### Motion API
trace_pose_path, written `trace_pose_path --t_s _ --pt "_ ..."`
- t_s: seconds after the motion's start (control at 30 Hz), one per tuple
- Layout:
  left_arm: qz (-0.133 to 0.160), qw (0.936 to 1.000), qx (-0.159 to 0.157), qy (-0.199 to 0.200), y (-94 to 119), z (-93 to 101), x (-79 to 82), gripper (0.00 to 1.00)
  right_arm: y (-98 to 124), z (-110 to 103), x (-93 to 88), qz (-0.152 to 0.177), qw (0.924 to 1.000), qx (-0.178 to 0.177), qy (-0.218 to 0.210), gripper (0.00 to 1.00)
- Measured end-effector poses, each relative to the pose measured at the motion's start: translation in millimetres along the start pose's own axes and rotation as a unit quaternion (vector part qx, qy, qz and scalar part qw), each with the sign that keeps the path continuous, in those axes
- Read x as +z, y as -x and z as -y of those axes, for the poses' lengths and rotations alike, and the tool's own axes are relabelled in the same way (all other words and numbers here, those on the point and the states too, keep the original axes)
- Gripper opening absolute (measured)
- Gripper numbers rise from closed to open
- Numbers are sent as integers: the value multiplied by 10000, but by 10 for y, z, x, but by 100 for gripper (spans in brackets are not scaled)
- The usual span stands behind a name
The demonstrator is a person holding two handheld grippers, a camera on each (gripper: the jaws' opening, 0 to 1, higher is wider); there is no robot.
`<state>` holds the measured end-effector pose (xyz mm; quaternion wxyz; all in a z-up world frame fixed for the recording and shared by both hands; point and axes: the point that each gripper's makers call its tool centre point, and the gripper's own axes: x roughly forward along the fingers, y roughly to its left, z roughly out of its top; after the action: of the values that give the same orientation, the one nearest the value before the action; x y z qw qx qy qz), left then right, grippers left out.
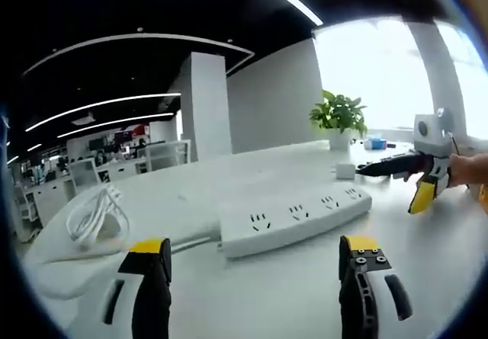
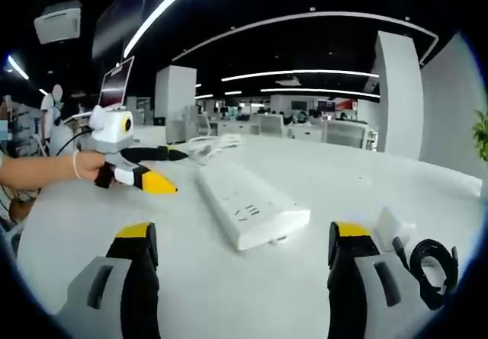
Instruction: Straighten the power strip on the desk, plug the charger into it
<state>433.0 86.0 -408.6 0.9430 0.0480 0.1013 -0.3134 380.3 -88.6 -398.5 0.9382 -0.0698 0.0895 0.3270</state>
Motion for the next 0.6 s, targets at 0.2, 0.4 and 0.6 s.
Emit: trace_pose_path --t_s 0.2,0.4,0.6 --pt "-71 9999 -137 28 -87 2 -1 95 -33 35 -32 -131 9999 -60 10 91" --pt "-96 9995 -233 202 -135 -22 -17 90 -63 62 -19 -177 9998 -101 -2 88" --pt "-158 9991 -359 173 -182 -19 -45 90 -133 47 -68 -339 9994 -65 15 83"
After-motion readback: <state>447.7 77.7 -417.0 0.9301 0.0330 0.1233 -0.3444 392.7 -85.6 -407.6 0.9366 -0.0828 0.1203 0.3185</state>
